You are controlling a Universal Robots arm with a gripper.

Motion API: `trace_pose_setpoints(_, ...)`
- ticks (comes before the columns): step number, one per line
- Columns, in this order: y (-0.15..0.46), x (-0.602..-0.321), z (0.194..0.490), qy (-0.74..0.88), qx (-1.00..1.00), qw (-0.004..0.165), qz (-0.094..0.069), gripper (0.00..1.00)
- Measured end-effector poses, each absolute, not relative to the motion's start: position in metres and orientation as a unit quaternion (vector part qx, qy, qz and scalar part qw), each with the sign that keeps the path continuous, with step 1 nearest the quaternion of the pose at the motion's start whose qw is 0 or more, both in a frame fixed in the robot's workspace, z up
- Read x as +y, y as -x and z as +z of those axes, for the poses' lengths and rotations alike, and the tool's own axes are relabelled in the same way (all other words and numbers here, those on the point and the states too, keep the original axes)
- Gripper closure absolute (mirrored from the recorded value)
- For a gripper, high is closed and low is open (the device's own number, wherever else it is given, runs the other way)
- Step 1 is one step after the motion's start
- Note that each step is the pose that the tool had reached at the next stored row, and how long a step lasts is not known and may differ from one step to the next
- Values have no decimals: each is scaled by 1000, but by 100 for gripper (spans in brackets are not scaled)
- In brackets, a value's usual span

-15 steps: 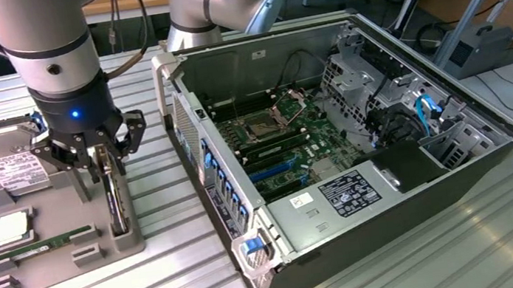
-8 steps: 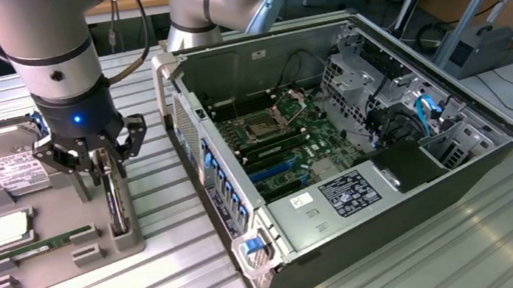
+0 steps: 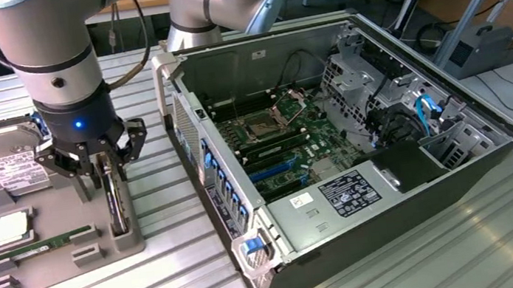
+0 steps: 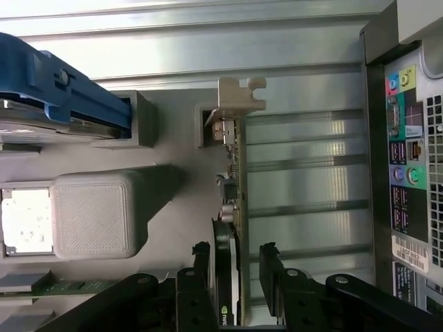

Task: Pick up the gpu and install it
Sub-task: 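Pick up the gpu and move the gpu toward the slot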

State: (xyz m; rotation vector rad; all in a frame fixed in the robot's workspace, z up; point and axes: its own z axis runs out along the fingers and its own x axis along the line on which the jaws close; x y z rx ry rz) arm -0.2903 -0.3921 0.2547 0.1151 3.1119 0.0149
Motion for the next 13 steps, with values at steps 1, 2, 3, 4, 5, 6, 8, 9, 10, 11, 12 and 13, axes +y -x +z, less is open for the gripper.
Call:
trace_pose_setpoints(1, 290, -392, 254, -37, 999, 14, 5, 58)
trace_pose_setpoints(2, 291, -392, 253, -37, 999, 14, 5, 58)
trace_pose_setpoints(3, 291, -392, 252, -37, 999, 14, 5, 58)
trace_pose_setpoints(4, 291, -392, 250, -37, 999, 14, 5, 58)
trace_pose_setpoints(5, 291, -392, 249, -37, 999, 14, 5, 58)
trace_pose_setpoints(6, 291, -392, 249, -37, 999, 14, 5, 58)
trace_pose_setpoints(8, 291, -392, 247, -37, 999, 14, 5, 58)
trace_pose_setpoints(9, 291, -392, 245, -37, 999, 14, 5, 58)
trace_pose_setpoints(10, 291, -392, 243, -37, 999, 14, 5, 58)
trace_pose_setpoints(11, 291, -392, 242, -37, 999, 14, 5, 58)
trace_pose_setpoints(12, 291, -392, 242, -37, 999, 14, 5, 58)
trace_pose_setpoints(13, 291, -392, 242, -37, 999, 14, 5, 58)
